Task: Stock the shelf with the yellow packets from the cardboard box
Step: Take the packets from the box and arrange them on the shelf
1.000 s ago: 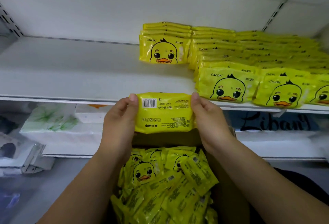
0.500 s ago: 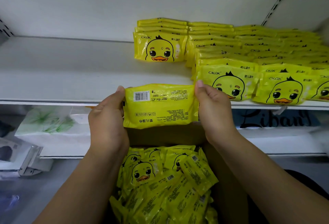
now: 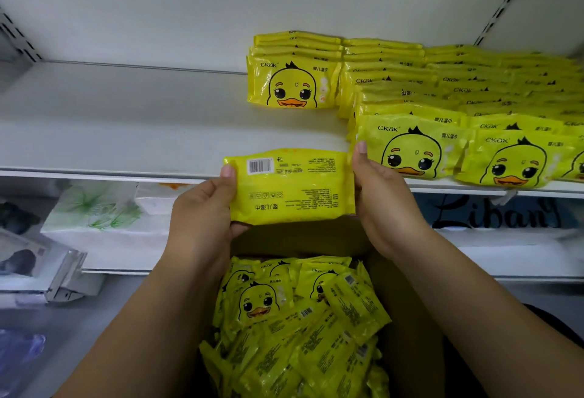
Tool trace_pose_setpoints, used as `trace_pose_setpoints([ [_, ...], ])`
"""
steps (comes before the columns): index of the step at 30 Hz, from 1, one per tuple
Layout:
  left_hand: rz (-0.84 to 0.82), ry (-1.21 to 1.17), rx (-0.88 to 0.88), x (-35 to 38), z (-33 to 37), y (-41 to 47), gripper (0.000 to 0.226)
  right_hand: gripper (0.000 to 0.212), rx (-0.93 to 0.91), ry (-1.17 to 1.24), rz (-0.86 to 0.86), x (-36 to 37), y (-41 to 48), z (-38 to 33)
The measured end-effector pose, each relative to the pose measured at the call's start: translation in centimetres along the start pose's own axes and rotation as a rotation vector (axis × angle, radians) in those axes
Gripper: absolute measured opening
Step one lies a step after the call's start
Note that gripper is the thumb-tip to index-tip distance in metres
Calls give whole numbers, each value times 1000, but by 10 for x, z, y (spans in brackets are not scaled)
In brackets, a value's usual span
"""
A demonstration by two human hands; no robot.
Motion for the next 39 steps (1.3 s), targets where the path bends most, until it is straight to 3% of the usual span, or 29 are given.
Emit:
trace_pose_setpoints([
  [1,28,-35,12,0,2,0,30,79,-7,-25,-51,0,-1,-1],
  [4,74,-108,43,-1,7,0,31,32,-191,-269,-98,0,-4,-6],
  [6,52,-190,14,1,6,0,30,23,-307,-428,-29,0,-8,-8],
  [9,-92,-377,-129,8,0,-14,28,24,-317,-324,64,-2,-7,-11],
  [12,-162,-274,-121,11,-6,-27,25,24,-304,-235,92,-5,-4,-16],
  [19,-123,-139,-137,5,0,-21,23,18,-527,-471,144,-6,-6,-16],
  [25,-52,-233,-174,-3,10,-16,20,24,-443,-263,115,0,-14,-16],
  [35,-38,-162,100,-26,28,-19,27,9,-491,-213,-103,20,-28,-35],
  [39,-90,-79,145,-34,30,-23,33,7,-591,-350,-36,20,-32,-46],
])
Point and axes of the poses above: each hand's wrist, its own y-axis towards the middle knuckle, its own x-axis out of the palm, z = x × y, the point moved 3 cm from there along y, towards the middle knuckle
